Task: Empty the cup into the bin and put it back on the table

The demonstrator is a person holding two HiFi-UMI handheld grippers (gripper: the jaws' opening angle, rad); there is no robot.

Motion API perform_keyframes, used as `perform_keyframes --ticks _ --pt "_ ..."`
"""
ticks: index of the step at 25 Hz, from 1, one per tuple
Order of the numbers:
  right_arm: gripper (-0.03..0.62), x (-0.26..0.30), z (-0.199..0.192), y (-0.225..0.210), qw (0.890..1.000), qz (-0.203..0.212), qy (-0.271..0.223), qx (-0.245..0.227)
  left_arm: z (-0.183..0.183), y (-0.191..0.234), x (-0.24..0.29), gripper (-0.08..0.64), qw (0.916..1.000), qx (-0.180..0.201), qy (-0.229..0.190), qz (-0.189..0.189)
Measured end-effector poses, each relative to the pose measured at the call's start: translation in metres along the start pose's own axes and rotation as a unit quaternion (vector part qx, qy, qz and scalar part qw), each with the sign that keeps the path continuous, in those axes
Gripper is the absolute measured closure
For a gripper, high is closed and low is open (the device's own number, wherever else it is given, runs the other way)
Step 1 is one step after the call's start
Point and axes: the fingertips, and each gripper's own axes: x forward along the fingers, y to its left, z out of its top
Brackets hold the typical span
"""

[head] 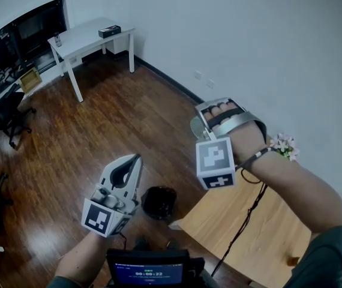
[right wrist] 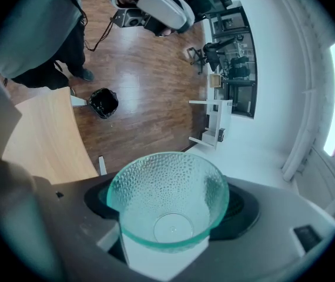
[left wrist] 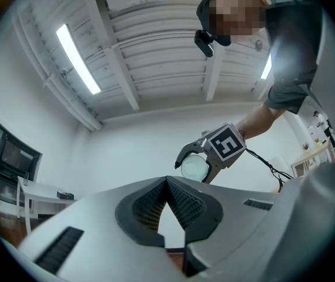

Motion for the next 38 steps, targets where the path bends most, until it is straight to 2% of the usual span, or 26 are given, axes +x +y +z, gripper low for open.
perform_keyframes --ticks 12,21,29,33,38 --pt "0.179 0.000 0.002 -0.022 1.000 -0.017 0.001 -0.023 -0.002 0.006 0.001 0.560 1.0000 0.005 0.005 0.005" --pt "0.179 0.001 0.005 -0.022 1.000 -0.017 0.001 -0.025 -0.002 0.007 -0.001 0.560 0.9999 0.006 0.008 0.004" --pt "0.179 -0.003 0.005 -0.024 0.998 -0.025 0.014 -0.050 -0.003 0.005 -0.002 0.560 1.0000 0.004 0.009 -0.001" --pt "0.179 -0.008 0.009 -0.026 0.999 -0.026 0.009 -0.041 0.004 0.005 0.001 0.560 0.9998 0.018 -0.011 0.000" --pt "0.179 -0.010 0.010 -0.025 1.000 -0.018 0.003 -0.020 0.002 0.003 -0.002 0.560 1.0000 0.000 0.000 -0.004"
